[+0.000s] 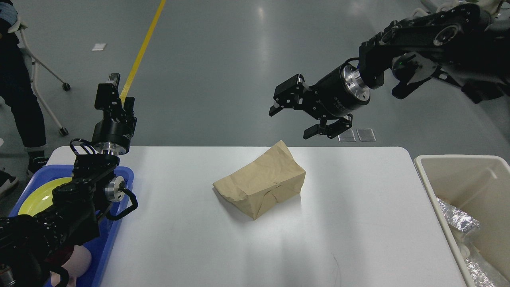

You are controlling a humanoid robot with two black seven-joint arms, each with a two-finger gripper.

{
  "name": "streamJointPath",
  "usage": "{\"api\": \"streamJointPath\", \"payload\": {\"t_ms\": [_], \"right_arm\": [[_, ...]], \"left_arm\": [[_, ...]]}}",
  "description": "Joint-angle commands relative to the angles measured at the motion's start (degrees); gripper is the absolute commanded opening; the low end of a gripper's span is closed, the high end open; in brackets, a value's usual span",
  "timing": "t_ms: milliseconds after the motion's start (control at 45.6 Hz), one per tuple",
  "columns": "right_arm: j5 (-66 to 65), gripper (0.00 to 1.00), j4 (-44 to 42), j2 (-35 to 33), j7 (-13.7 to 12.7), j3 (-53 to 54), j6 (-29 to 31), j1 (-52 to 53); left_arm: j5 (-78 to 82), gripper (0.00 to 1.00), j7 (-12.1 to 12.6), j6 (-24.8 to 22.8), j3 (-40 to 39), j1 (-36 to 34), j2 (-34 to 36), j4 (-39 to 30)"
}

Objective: Tidy desktop
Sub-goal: 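Reach the right gripper to the brown paper bag and grasp it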

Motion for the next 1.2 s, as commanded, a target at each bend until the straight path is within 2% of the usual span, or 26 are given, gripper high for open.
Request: {"api": "streamJointPath", "payload": {"t_ms": [0,263,591,876,1117,1183], "right_arm": [[0.13,1.00,-0.70,1.66,-0.14,0.77,-8.78,-8.23],[0.21,0.98,-5.80,5.62,-0.14,8.07,-18.19,-24.32],[0.21,0.98,-15.46,9.39,-0.22,13.52,-28.65,-35.66],[0.21,0.96,-19.07,11.16,-0.22,16.24,-33.14,-40.59],[0.04,0.59,-18.98,11.24,-0.31,16.25,-37.80,-43.31],[0.04,0.28,-18.81,11.33,-0.31,16.33,-38.06,-43.40]], "left_arm": [[0.00,0.97,0.00,0.01,0.00,0.00,0.00,0.04],[0.00,0.97,0.00,0.01,0.00,0.00,0.00,0.04],[0.00,0.97,-0.09,0.01,0.00,0.00,0.00,0.04],[0.00,0.97,0.00,0.01,0.00,0.00,0.00,0.04],[0.00,0.97,0.00,0.01,0.00,0.00,0.00,0.04],[0.00,0.97,-0.09,0.01,0.00,0.00,0.00,-0.05]]}}
